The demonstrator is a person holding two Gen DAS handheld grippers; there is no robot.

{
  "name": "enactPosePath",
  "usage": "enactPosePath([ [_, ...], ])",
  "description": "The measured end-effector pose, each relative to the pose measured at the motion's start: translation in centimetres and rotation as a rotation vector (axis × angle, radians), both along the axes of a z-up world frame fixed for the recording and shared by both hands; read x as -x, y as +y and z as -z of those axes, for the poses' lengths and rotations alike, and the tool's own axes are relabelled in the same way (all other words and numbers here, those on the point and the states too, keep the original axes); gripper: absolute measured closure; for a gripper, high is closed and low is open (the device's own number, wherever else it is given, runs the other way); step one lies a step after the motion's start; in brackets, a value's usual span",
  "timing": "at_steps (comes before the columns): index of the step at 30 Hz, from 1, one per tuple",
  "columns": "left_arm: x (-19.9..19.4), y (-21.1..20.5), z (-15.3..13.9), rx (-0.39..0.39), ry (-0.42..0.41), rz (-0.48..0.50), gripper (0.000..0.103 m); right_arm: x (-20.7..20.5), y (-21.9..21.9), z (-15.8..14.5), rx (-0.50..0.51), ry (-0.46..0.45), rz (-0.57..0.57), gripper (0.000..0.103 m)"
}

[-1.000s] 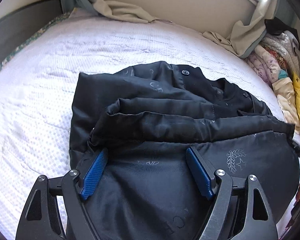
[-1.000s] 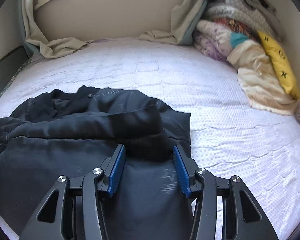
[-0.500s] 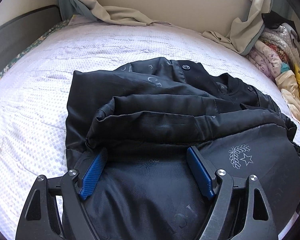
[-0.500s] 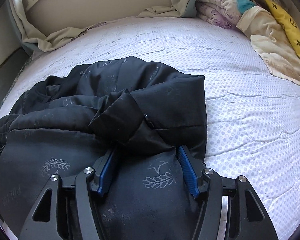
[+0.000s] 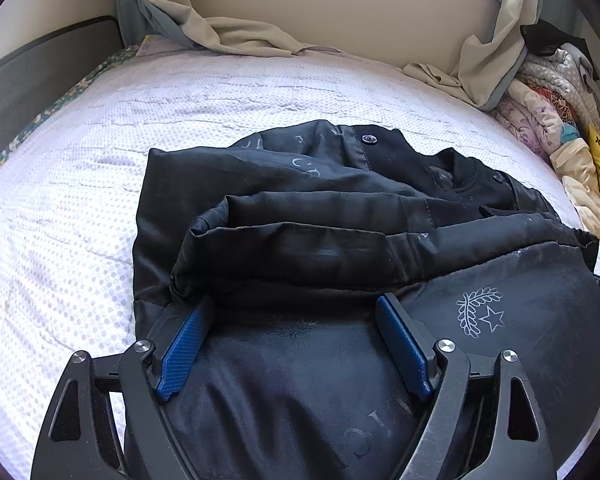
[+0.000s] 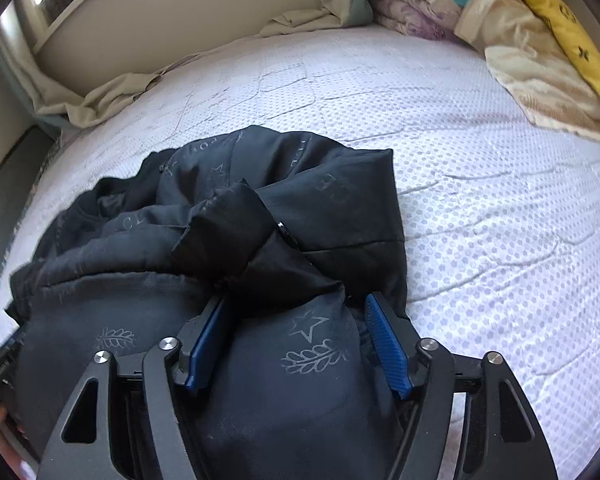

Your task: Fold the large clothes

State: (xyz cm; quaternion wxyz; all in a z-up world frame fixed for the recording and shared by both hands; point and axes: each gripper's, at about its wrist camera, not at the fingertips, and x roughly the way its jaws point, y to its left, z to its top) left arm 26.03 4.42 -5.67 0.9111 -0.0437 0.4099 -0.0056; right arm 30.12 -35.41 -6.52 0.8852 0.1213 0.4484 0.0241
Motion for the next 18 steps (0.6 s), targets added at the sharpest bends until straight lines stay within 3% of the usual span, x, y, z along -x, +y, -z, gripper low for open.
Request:
enactPosePath([
  [2, -0.1, 0.0, -0.7, 0.006, 0.017, 0.009, 0.011, 0.1, -0.6, -0.5, -0.027, 0.021, 0.023, 0.028],
  [6, 0.1, 0.7, -2.2, 0.053, 0.058, 0.024, 0.008, 0.7, -1.9, -2.3, -0.103, 0.021, 0.061, 0.028],
  [14, 1.7, 6.6, -6.2, 0.338, 0.035, -0.032, 0.006, 3.2, -1.1, -7.1, -0.059, -0.119, 0.031, 0.028],
  [18, 1.9, 10.1, -6.4, 0.461, 0.038, -0.072, 0.005, 4.0, 0.3, -8.1, -0.047, -0.150, -0.034, 0.028],
])
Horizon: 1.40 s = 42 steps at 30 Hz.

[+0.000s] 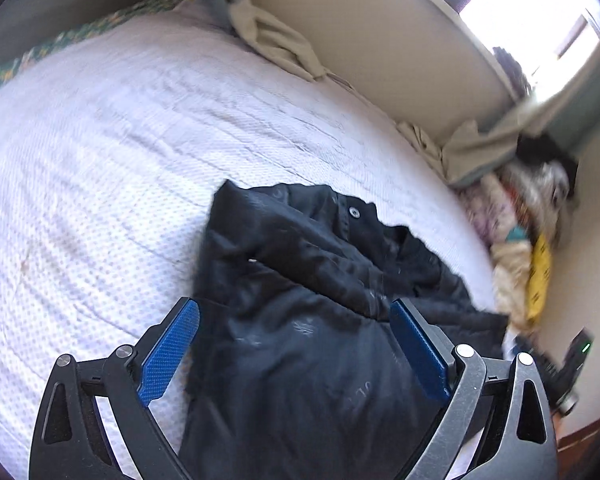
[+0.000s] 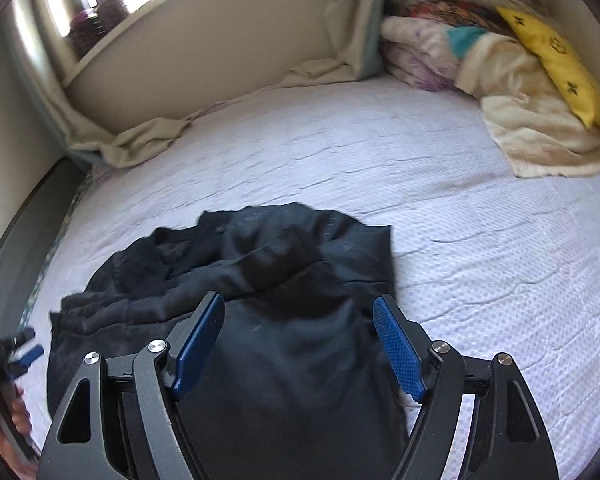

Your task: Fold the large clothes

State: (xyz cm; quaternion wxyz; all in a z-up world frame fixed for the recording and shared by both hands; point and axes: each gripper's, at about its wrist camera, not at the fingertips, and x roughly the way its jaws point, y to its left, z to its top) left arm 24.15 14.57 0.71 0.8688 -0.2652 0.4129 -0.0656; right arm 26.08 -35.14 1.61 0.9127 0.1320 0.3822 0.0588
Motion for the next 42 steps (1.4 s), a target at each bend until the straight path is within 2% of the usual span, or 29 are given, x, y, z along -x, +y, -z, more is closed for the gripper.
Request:
enactPosePath([
  [5, 0.0, 2.6, 2.4, 0.128, 0.088, 0.002, 0.005, 0.1, 0.4, 0.5, -0.013, 0.027, -0.025, 0.028],
  [10, 0.1, 3.6, 6.3, 0.305, 0.205, -0.013, 0.005, -0.1, -0.1, 1.0, -0.054, 0.052, -0.011, 0.028],
  [14, -0.4, 3.9, 9.4, 0.383, 0.277, -0.004, 0.005, 0.0, 0.1, 0.7, -0.063, 0.045, -0.017, 0.028],
  [19, -0.1, 3.7, 10.1, 0.439, 0.227, 0.045, 0.001, 0.2, 0.7, 0.8, -0.069, 0.047, -0.037, 0.027],
  [22, 0.3, 2.3, 10.3, 0.449, 0.217, 0.102, 0.001, 0.3, 0.8, 0.7, -0.069, 0.046, -0.043, 0.027],
  [25, 0.6, 1.3, 10.4, 0.496, 0.218, 0.136, 0.001, 0.2, 0.6, 0.6, -0.078, 0.045, -0.043, 0.027],
  [28, 0.6, 1.1, 10.7, 0.532, 0.181, 0.108, 0.001, 0.2, 0.8, 0.5, -0.083, 0.041, -0.047, 0.027],
  [30, 0.3, 1.0, 10.9, 0.575, 0.160, 0.080, 0.005, 0.2, 1.1, 0.5, -0.081, 0.042, -0.055, 0.027],
  [31, 0.3, 1.2, 11.1, 0.608, 0.147, 0.066, 0.014, 0.1, 1.4, 0.5, -0.081, 0.044, -0.065, 0.027],
  [32, 0.1, 1.4, 11.3, 0.623, 0.146, 0.056, 0.028, 0.1, 1.8, 0.6, -0.083, 0.047, -0.075, 0.027],
  [34, 0.0, 1.5, 12.2, 0.643, 0.157, 0.045, 0.043, 0.0, 2.5, 0.7, -0.088, 0.053, -0.100, 0.027],
  [39, -0.1, 1.5, 12.1, 0.647, 0.141, 0.050, 0.057, 0.3, 4.5, 0.3, -0.054, 0.036, -0.147, 0.028],
  [41, -0.1, 1.6, 11.9, 0.644, 0.133, 0.057, 0.062, 0.6, 5.1, 0.0, -0.024, 0.015, -0.154, 0.035],
  [42, -0.1, 1.6, 11.9, 0.645, 0.130, 0.058, 0.062, 0.7, 5.4, -0.2, 0.006, 0.000, -0.158, 0.046],
])
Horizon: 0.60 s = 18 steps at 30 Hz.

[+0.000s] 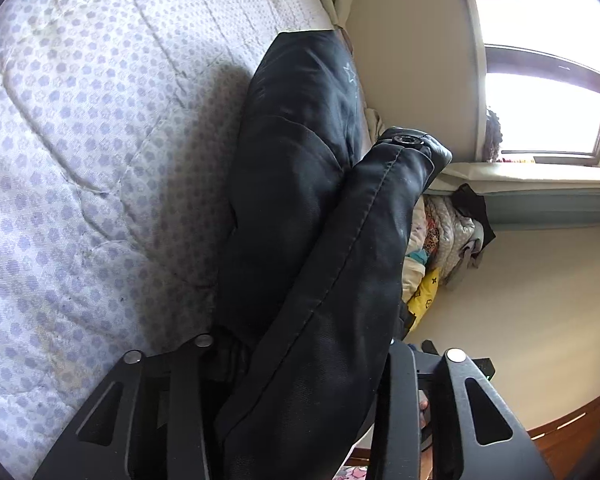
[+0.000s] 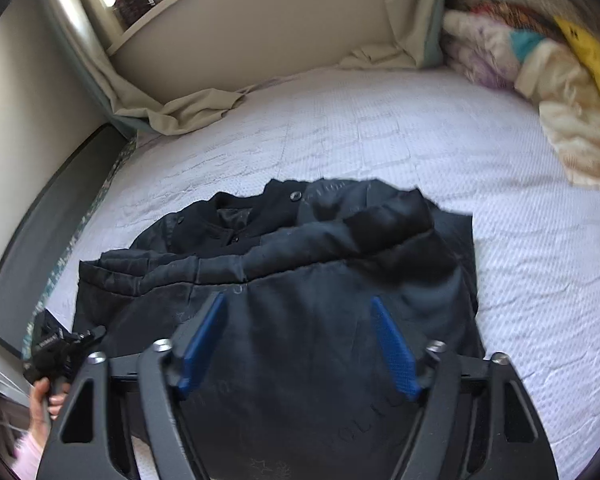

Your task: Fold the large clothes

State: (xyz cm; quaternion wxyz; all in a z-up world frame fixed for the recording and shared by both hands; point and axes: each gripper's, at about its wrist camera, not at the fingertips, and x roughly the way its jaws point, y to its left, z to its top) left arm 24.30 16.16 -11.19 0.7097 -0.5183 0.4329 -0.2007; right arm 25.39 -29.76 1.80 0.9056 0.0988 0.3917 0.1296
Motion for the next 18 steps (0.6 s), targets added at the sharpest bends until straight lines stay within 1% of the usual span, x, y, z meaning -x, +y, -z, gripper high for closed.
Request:
enactPosePath([
  [1, 0.0, 0.0, -0.1, 0.002, -0.004, 0.001, 0.064, 0.0, 0.3, -0.1, 0.036, -0.015, -0.004, 0.060],
  [3, 0.3, 0.7, -0.2, 0.002, -0.010, 0.002, 0.065, 0.0, 0.7, 0.1, 0.091, -0.041, -0.001, 0.072],
  [4, 0.3, 0.8, -0.3, -0.002, -0.013, 0.003, 0.066, -0.1, 0.8, 0.4, 0.108, -0.042, -0.001, 0.077],
  [8, 0.3, 0.9, -0.8, -0.008, -0.026, 0.004, 0.067, -1.0, 1.6, 2.4, 0.088, 0.018, -0.041, 0.078],
  [9, 0.2, 0.9, -0.8, -0.009, -0.026, 0.004, 0.067, -1.0, 2.1, 2.9, 0.095, 0.027, -0.055, 0.078],
  [13, 0.2, 1.2, -0.7, -0.010, -0.026, 0.004, 0.069, -0.8, 4.0, 3.6, 0.205, 0.001, -0.080, 0.078],
  [18, 0.8, 0.9, -1.6, -0.004, -0.053, 0.002, 0.070, -2.6, 4.1, 6.3, 0.202, 0.067, -0.078, 0.078],
])
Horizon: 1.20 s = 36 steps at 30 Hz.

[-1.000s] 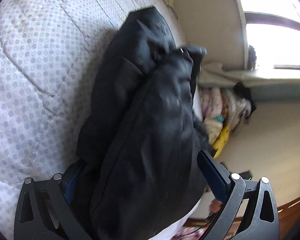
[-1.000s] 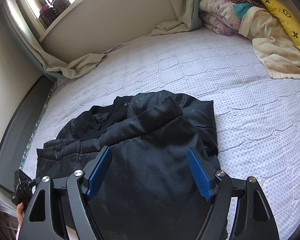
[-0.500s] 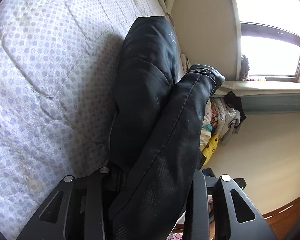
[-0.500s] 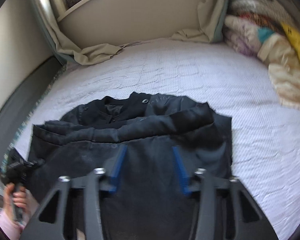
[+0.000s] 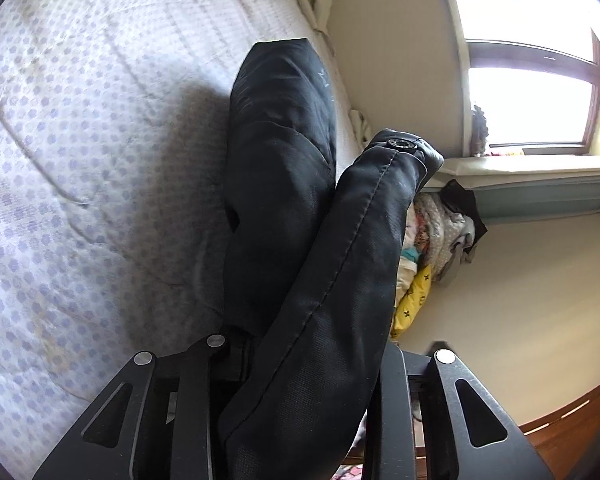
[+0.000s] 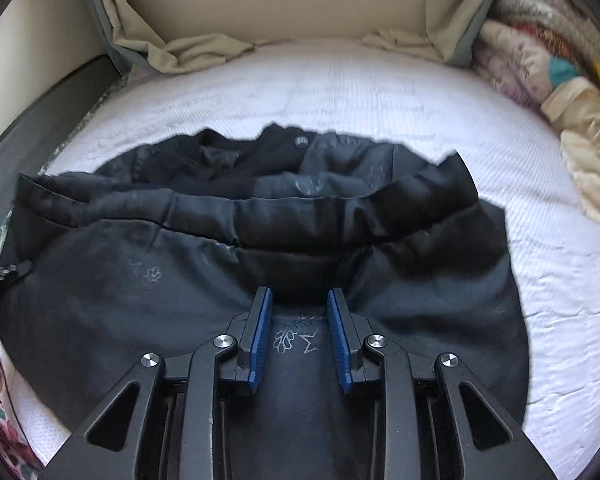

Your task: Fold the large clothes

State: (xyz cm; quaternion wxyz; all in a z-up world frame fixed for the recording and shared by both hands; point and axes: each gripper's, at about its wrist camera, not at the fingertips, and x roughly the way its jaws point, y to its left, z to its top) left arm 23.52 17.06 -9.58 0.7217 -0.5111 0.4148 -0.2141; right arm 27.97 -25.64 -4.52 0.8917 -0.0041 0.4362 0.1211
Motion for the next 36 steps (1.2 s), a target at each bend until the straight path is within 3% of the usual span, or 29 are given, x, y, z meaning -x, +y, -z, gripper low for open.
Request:
enactPosePath([
  [4, 0.2, -0.7, -2.5, -0.009, -0.048, 0.019, 0.071, -0.5, 0.8, 1.6, 0.046, -0.025, -0.008, 0.078],
  [13, 0.4, -5.9, -11.2, -0.172, -0.177, 0.093, 0.071, -0.4, 2.0, 3.2, 0.133, -0.087, 0.016, 0.078],
  [20, -1.5, -13.4, -17.3, -0.222, -0.194, 0.169, 0.071, -0.5, 1.6, 3.2, 0.112, -0.092, 0.034, 0.078],
  [26, -4.0, -20.0, -19.3, -0.285, -0.166, 0.224, 0.071, -0.6, 0.9, 3.1, 0.065, -0.077, 0.036, 0.078],
  [31, -5.7, -24.1, -19.2, -0.349, -0.151, 0.222, 0.071, -1.3, -1.1, 2.8, -0.094, -0.018, 0.031, 0.078],
  [36, -7.0, -26.2, -19.4, -0.392, -0.138, 0.218, 0.071, -2.5, -6.6, 1.5, -0.463, 0.183, 0.067, 0.078],
])
